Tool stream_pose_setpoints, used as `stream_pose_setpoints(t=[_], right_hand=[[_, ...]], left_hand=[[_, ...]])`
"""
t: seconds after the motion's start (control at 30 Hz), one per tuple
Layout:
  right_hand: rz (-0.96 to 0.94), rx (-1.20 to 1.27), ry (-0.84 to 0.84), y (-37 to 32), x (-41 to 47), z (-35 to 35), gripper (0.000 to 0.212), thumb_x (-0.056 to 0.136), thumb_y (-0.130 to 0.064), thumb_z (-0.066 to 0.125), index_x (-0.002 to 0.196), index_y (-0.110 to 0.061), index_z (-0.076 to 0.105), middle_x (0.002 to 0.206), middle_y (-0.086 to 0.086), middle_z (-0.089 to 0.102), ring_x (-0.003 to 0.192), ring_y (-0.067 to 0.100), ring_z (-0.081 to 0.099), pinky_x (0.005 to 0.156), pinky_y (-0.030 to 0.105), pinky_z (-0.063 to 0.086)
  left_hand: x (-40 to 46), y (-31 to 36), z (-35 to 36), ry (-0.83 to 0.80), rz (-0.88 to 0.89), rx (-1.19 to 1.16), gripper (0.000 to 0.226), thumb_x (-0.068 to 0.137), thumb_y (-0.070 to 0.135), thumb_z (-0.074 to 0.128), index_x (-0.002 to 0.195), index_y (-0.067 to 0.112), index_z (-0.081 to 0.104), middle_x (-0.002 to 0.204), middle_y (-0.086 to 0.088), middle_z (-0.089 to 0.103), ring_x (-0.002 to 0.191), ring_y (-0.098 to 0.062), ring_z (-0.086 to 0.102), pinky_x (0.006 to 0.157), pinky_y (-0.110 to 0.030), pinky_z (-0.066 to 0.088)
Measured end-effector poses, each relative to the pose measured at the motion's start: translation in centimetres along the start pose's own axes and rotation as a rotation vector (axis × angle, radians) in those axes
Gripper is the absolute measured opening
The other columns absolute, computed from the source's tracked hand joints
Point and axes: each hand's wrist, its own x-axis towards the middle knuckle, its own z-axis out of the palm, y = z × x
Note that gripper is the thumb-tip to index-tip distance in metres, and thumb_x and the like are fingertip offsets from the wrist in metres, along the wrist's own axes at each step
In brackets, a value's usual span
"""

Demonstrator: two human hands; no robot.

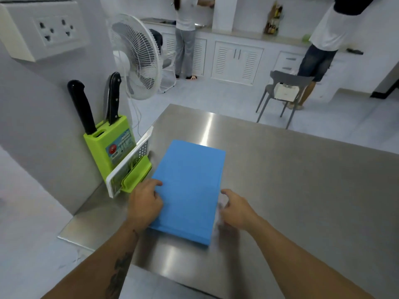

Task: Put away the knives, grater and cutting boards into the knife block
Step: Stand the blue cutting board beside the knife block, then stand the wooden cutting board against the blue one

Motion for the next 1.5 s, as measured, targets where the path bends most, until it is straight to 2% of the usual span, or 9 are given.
stream_pose_setpoints(t=[0.17, 0.27, 0.37, 0.67, 0.83, 0.9, 1.13, 1.27, 1.5], right_hand=[[0.015, 0.084, 0.109, 4.4, -2.0, -7.1, 0.062, 0.083, -0.01, 0.061, 0.141, -0.024, 0.045, 0.089, 0.004, 0.065, 0.073, 0.014, 0.061, 0.063, 0.02, 0.045], [0.058, 0.124, 0.2, 8.5, -3.9, -13.0, 0.055, 0.086, -0.006, 0.062, 0.138, -0.021, 0.049, 0.079, -0.002, 0.058, 0.063, 0.007, 0.053, 0.052, 0.014, 0.04], [0.127, 0.16, 0.305, 14.7, -6.6, -19.1, 0.053, 0.086, -0.003, 0.059, 0.136, -0.018, 0.051, 0.076, -0.004, 0.055, 0.062, 0.009, 0.053, 0.059, 0.025, 0.046], [0.404, 0.293, 0.523, 38.2, -16.6, -33.9, 0.048, 0.088, -0.01, 0.056, 0.135, -0.019, 0.048, 0.094, 0.003, 0.058, 0.073, 0.017, 0.056, 0.061, 0.027, 0.045], [0.62, 0.208, 0.527, 49.9, -22.2, -38.2, 0.061, 0.079, -0.024, 0.051, 0.139, -0.026, 0.042, 0.138, 0.009, 0.046, 0.12, 0.033, 0.05, 0.096, 0.043, 0.048], [0.696, 0.171, 0.539, 53.5, -23.6, -39.1, 0.063, 0.077, -0.027, 0.051, 0.139, -0.025, 0.042, 0.14, 0.011, 0.047, 0.127, 0.035, 0.046, 0.103, 0.044, 0.044], [0.776, 0.23, 0.527, 60.6, -24.8, -39.9, 0.081, 0.054, -0.041, 0.05, 0.133, -0.022, 0.05, 0.134, 0.007, 0.052, 0.13, 0.031, 0.047, 0.106, 0.042, 0.041], [0.788, 0.252, 0.486, 61.2, -24.3, -39.6, 0.09, 0.061, -0.048, 0.056, 0.145, -0.025, 0.033, 0.138, 0.007, 0.046, 0.13, 0.032, 0.042, 0.106, 0.041, 0.04], [0.776, 0.293, 0.54, 61.2, -22.9, -40.4, 0.07, 0.064, -0.042, 0.07, 0.127, -0.021, 0.049, 0.123, 0.011, 0.056, 0.116, 0.032, 0.054, 0.096, 0.037, 0.046]], left_hand=[[1.8, 10.8, 2.9, -0.121, 0.034, -0.215, 0.038, 0.079, 0.001, 0.048, 0.102, 0.022, 0.069, 0.108, 0.003, 0.068, 0.095, -0.021, 0.064, 0.086, -0.035, 0.052], [1.8, 18.4, 5.3, -0.233, 0.059, -0.351, 0.039, 0.081, 0.002, 0.045, 0.09, 0.033, 0.066, 0.102, 0.007, 0.068, 0.08, -0.02, 0.064, 0.069, -0.03, 0.053], [0.8, 26.2, 8.7, -0.331, 0.088, -0.442, 0.04, 0.081, 0.003, 0.047, 0.087, 0.039, 0.065, 0.098, 0.012, 0.068, 0.06, -0.014, 0.058, 0.051, -0.02, 0.045], [-10.1, 47.0, 23.5, -0.587, 0.129, -0.573, 0.032, 0.085, 0.004, 0.057, 0.109, 0.023, 0.067, 0.113, 0.002, 0.067, 0.084, -0.012, 0.061, 0.061, -0.019, 0.043], [-17.8, 56.5, 30.2, -0.791, 0.099, -0.514, 0.04, 0.087, 0.003, 0.054, 0.125, 0.017, 0.058, 0.122, 0.0, 0.059, 0.087, -0.009, 0.057, 0.061, -0.014, 0.04], [-20.2, 59.0, 32.0, -0.895, 0.121, -0.472, 0.045, 0.089, 0.004, 0.053, 0.132, 0.017, 0.052, 0.128, 0.0, 0.054, 0.086, -0.003, 0.054, 0.063, -0.016, 0.042], [-25.0, 63.5, 35.7, -1.115, 0.159, -0.29, 0.061, 0.09, 0.011, 0.055, 0.147, 0.018, 0.034, 0.149, 0.0, 0.039, 0.135, -0.018, 0.04, 0.105, -0.032, 0.038], [-25.9, 64.5, 36.4, -1.157, 0.156, -0.303, 0.061, 0.092, 0.016, 0.057, 0.147, 0.022, 0.032, 0.136, 0.007, 0.041, 0.128, -0.014, 0.041, 0.094, -0.021, 0.03], [-25.6, 62.7, 38.4, -1.096, 0.095, -0.247, 0.066, 0.088, 0.022, 0.063, 0.147, 0.026, 0.033, 0.15, -0.001, 0.041, 0.136, -0.021, 0.041, 0.095, -0.026, 0.034]])
